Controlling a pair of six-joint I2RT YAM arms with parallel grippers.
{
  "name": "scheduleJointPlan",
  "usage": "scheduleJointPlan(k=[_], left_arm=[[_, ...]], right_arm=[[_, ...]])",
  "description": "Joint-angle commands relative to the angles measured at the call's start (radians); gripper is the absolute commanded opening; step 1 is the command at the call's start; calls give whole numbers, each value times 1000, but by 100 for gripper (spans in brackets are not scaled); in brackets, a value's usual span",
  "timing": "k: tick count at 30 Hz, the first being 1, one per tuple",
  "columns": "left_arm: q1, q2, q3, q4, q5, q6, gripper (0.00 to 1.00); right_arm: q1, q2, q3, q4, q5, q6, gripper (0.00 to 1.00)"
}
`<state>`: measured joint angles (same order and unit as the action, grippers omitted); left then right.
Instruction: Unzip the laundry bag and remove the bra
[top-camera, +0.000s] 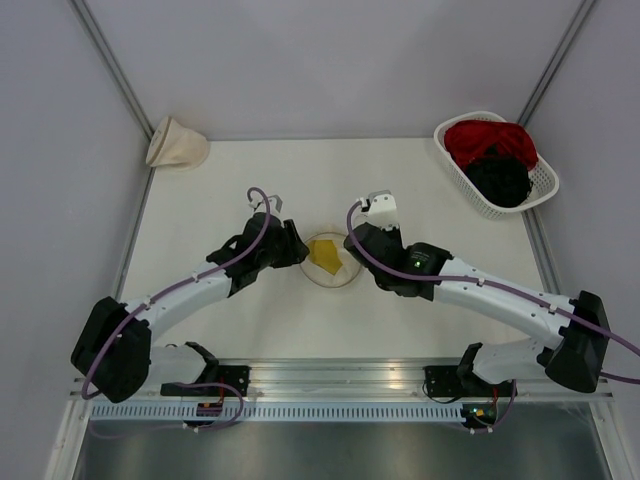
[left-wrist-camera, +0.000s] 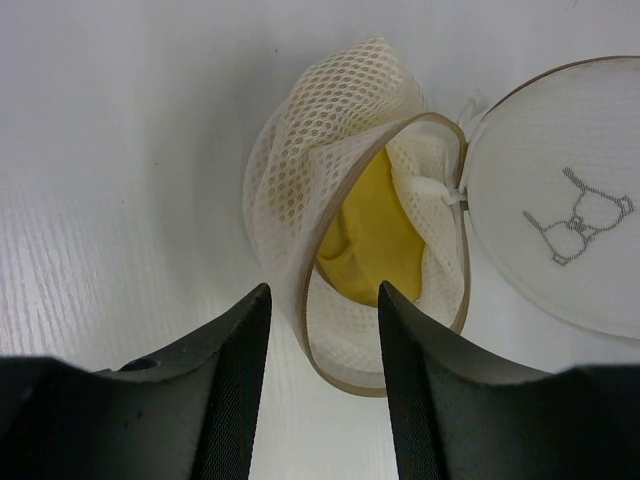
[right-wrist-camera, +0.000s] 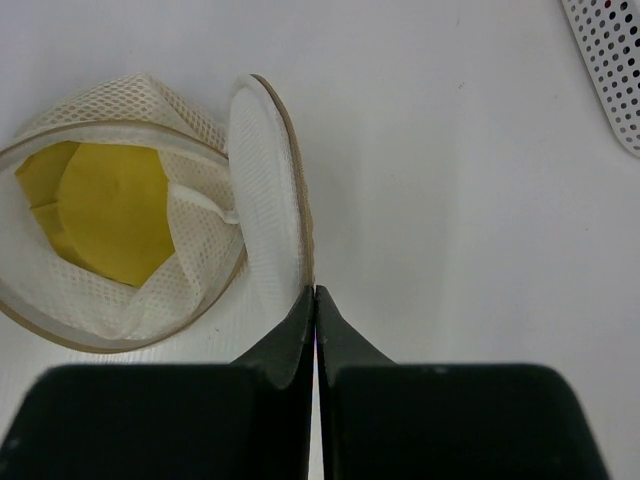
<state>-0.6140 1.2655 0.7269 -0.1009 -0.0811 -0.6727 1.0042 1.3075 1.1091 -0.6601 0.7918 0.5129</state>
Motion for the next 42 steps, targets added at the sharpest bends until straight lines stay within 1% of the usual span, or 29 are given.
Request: scheduleJointPlan(k=[1, 6, 8, 9, 10, 12, 13, 14, 18, 19, 20, 21, 22, 23, 24, 25, 26, 28, 29, 31, 38, 42], left_arm=[[-16, 40, 52, 30, -23, 64, 52], [-36, 86, 74, 10, -55, 94, 52], [-39, 98, 80, 10, -65, 107, 47], [-41, 104, 83, 6, -68, 110, 42], [-41, 119, 88, 6, -71, 113, 31], [-41, 129, 91, 3, -80, 113, 19], [-41, 135, 91, 3, -82, 113, 7], [-41, 132, 91, 1, -83, 113, 2], [-43, 104, 77, 1, -86, 105, 2], [-43, 95, 72, 0, -88, 105, 2], [-43, 81, 69, 0, -86, 105, 2], [-43, 75, 66, 0, -85, 105, 2], [-43, 69, 60, 0, -83, 99, 2], [-43, 60, 59, -2, -82, 94, 2], [-43, 55, 54, -2, -75, 90, 2], [-43, 51, 48, -2, -74, 81, 2], [-43, 48, 45, -2, -66, 75, 2], [-43, 40, 40, 0, -57, 64, 2], [-43, 35, 37, 0, -45, 59, 2], [-43, 28, 32, 4, -26, 44, 2], [-43, 29, 13, -5, 1, 21, 2], [-43, 41, 5, -16, 7, 13, 2]], right_arm=[[-12, -25, -17, 14, 9, 9, 1], [-29, -39, -29, 19, 3, 3, 0], [-36, -40, -32, 19, 3, 1, 1], [-38, -39, -34, 16, 4, -1, 0], [-41, -39, -35, 14, 9, 1, 0], [-55, -36, -37, -2, 27, 7, 0], [-64, -36, -38, -12, 38, 10, 0], [-85, -34, -40, -22, 52, 15, 1], [-170, -31, -64, -85, 145, 62, 1], [-180, -28, -68, -96, 194, 68, 8], [-193, -30, -66, -105, 208, 76, 23], [-193, -28, -60, -111, 211, 72, 50], [-193, -39, -52, -98, 164, 47, 55], [-190, -50, -52, -37, 129, 17, 65], [-187, -62, -55, 2, 72, -9, 69], [-184, -86, -66, 43, -50, -63, 70], [-176, -96, -69, 110, -115, -79, 72], [-159, -96, -71, 163, -199, -99, 72], [-133, -85, -72, 216, -303, -109, 71], [-113, -38, -75, 282, -411, -116, 71], [-101, 150, -69, 463, -549, -129, 70], [-101, 255, -29, 514, -632, -125, 67]])
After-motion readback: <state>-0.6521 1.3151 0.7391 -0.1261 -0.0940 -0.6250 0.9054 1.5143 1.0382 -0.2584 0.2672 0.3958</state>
